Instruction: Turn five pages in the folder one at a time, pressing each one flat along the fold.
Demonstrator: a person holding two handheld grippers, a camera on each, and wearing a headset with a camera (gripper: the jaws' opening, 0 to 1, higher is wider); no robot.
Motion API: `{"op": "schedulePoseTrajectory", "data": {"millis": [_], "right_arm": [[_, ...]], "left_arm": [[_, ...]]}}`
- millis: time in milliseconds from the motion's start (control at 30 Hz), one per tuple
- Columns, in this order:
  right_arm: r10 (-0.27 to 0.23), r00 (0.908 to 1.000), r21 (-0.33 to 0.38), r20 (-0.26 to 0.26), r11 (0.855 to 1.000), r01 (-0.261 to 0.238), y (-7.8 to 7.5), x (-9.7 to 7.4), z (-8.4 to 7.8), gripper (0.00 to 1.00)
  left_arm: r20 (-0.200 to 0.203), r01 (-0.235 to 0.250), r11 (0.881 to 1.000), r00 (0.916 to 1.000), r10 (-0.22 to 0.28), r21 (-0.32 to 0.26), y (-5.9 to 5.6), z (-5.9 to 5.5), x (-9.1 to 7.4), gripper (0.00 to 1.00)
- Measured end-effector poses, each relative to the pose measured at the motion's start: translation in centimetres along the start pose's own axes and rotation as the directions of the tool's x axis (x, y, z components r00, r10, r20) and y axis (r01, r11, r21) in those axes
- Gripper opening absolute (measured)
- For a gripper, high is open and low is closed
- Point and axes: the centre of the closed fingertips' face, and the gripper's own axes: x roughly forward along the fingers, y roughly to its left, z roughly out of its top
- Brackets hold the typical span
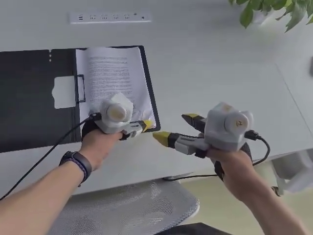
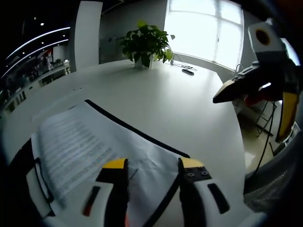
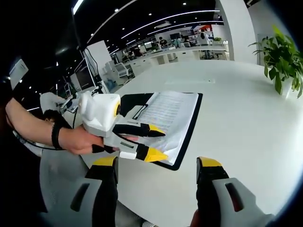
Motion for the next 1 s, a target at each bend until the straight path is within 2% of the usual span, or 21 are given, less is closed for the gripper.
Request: {"op": "schedulePoseTrajectory", "data": {"millis": [300, 433, 633, 833, 900, 1000], "right_arm": [[0.01, 0.9999, 0.006, -0.001, 1.0, -0.01, -0.6, 0.6, 0.1, 0.65], [0.017, 0.9999, 0.031, 0.002, 0.999, -0.017, -1.1, 1.2, 0.2, 0.64], [0.032, 0.9995, 0.091, 0.006, 0.995, -0.033, -1.9, 2.9, 0.6, 0.61], [0.072, 0.9974, 0.172, 0.009, 0.982, -0.073, -2.1, 4.8, 1.1, 0.55], [0.097, 0.9952, 0.224, 0.017, 0.97, -0.098, -1.9, 5.5, 1.3, 0.52], [0.108, 0.9937, 0.308, 0.03, 0.945, -0.112, -2.4, 6.8, 1.5, 0.48]], "left_arm": [[0.029, 0.04, 0.999, 0.9988, -0.04, -0.006, -1.1, 0.4, 0.5, 0.17], [0.029, 0.054, 0.999, 0.9982, -0.053, -0.008, -1.4, 0.2, 0.8, 0.01], [0.044, 0.062, 0.998, 0.9972, -0.061, -0.026, -1.6, 0.5, 0.6, 0.0], [0.074, 0.067, 0.997, 0.9952, -0.064, -0.037, -1.8, 1.3, -0.4, 0.0], [0.078, 0.068, 0.997, 0.9948, -0.065, -0.037, -1.8, 1.4, -0.6, 0.0], [0.082, 0.069, 0.997, 0.9945, -0.066, -0.041, -1.8, 1.3, -0.8, 0.0]]}}
